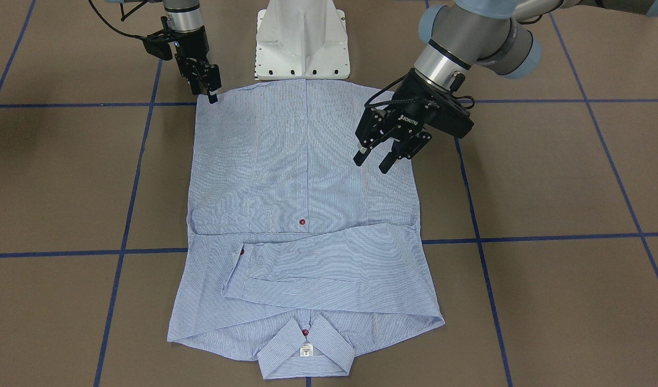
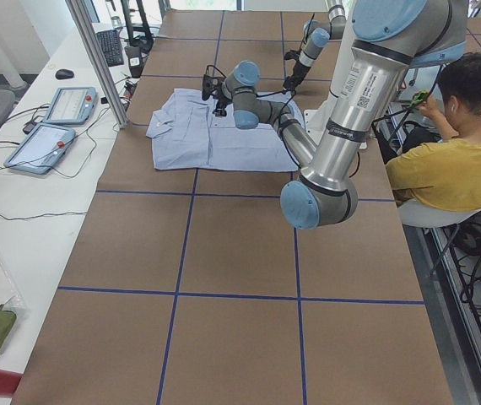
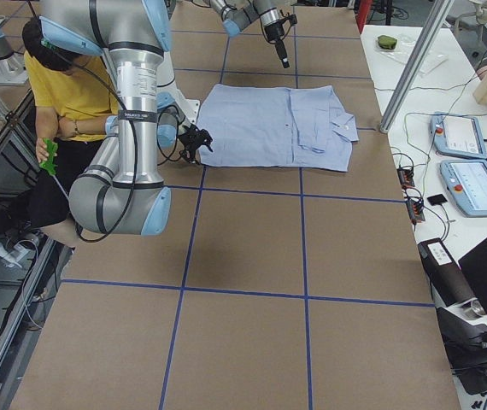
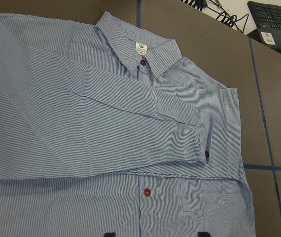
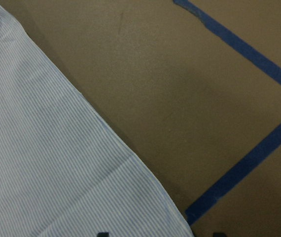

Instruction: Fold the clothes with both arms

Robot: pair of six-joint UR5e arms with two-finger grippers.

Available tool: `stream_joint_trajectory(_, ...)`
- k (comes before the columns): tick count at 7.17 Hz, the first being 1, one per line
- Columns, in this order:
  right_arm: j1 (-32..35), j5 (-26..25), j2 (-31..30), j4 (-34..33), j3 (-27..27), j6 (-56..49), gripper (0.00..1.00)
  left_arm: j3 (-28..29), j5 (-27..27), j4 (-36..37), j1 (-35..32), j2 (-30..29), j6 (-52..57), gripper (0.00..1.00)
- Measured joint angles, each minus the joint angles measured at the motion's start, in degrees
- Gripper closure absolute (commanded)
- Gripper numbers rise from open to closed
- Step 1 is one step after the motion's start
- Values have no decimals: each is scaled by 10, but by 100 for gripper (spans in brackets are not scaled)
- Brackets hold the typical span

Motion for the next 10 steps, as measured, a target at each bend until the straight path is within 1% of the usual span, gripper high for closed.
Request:
stream_joint_trajectory(1, 0, 0, -6, 0, 1, 0, 58, 0, 1, 0, 0, 0, -2, 33)
stream_joint_trajectory(3, -1, 0, -12, 0, 1, 1, 62, 0, 1, 0, 1, 1, -3, 33)
stream_joint_trajectory(6, -6, 0, -12, 0, 4, 2, 56, 1, 3, 0, 2, 1, -3, 32)
stream_joint_trajectory(7, -11, -1, -12, 0, 4, 2, 57, 1, 4, 0, 2, 1, -3, 32)
stream_joint_trajectory(8, -15, -1, -12, 0, 4, 2, 74, 1, 4, 0, 2, 1, -3, 32)
stream_joint_trajectory(9, -18, -1, -12, 0, 4, 3, 100, 1, 4, 0, 2, 1, -3, 32)
stream_joint_trajectory(10, -19, -1, -12, 0, 4, 4, 100, 1, 4, 0, 2, 1, -3, 32)
